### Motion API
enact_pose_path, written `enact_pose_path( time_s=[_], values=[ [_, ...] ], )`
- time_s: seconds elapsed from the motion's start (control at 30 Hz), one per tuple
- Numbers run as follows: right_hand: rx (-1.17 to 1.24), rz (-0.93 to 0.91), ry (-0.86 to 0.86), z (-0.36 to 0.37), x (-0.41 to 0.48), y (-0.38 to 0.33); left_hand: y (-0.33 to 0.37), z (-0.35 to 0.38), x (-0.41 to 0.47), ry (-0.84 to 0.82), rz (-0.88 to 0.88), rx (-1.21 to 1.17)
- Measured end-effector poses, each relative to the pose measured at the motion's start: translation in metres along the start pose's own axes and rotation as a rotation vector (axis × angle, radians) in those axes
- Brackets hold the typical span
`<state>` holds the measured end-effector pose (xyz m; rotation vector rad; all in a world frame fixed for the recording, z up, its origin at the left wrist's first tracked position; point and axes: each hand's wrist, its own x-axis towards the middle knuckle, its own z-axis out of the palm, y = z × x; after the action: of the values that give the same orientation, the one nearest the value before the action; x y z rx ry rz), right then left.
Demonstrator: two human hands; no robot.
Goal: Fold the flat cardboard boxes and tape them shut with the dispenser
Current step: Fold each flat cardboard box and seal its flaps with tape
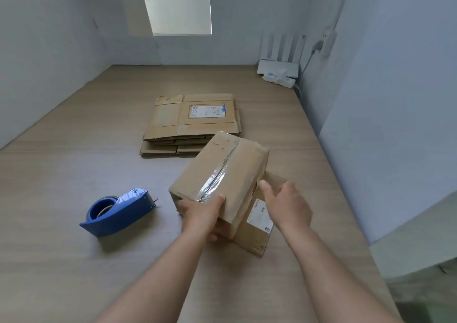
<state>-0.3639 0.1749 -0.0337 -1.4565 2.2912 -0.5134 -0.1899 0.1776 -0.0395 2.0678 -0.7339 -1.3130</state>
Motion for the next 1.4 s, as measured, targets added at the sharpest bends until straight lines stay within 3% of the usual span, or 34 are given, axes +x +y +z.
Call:
enact_pose_path(
  time_s=[0.1,0.2,0.33,0.43,0.5,0.63,0.7,0.87,1.17,1.3,1.4],
  values=[
    [0.139,-0.018,-0.218,0.023,-0.007,-0.012,-0.006,-0.012,-0.003,0.094,0.112,0.208],
    [0.418,0.015,-0.395,0.04,-0.006,-0.023,-0.003,-0.036,0.001,0.131,0.353,0.378],
    [0.577,-0.031,-0.39,0.042,0.008,-0.034,-0.003,-0.068,0.016,0.104,0.475,0.472],
    [0.456,-0.097,-0.361,0.038,0.019,-0.049,-0.008,-0.092,0.023,0.045,0.522,0.437],
    [0.372,-0.112,-0.346,0.041,0.025,-0.059,-0.012,-0.11,0.033,0.114,0.539,0.459],
    [0.305,-0.1,-0.309,0.047,0.029,-0.069,-0.018,-0.148,0.068,0.341,0.464,0.769],
    [0.287,-0.098,-0.293,0.049,0.028,-0.072,-0.02,-0.159,0.084,0.313,0.372,0.908],
    [0.27,-0.062,-0.269,0.053,0.022,-0.082,-0.026,-0.17,0.111,0.189,0.217,1.007],
    [0.229,-0.07,-0.258,0.061,0.011,-0.093,-0.043,-0.169,0.119,0.37,0.252,0.957],
    [0.265,-0.065,-0.27,0.064,0.007,-0.097,-0.033,-0.179,0.114,0.235,0.178,0.947],
    [0.246,-0.079,-0.272,0.062,0.008,-0.097,-0.023,-0.199,0.117,0.134,0.243,0.869]
  ],
)
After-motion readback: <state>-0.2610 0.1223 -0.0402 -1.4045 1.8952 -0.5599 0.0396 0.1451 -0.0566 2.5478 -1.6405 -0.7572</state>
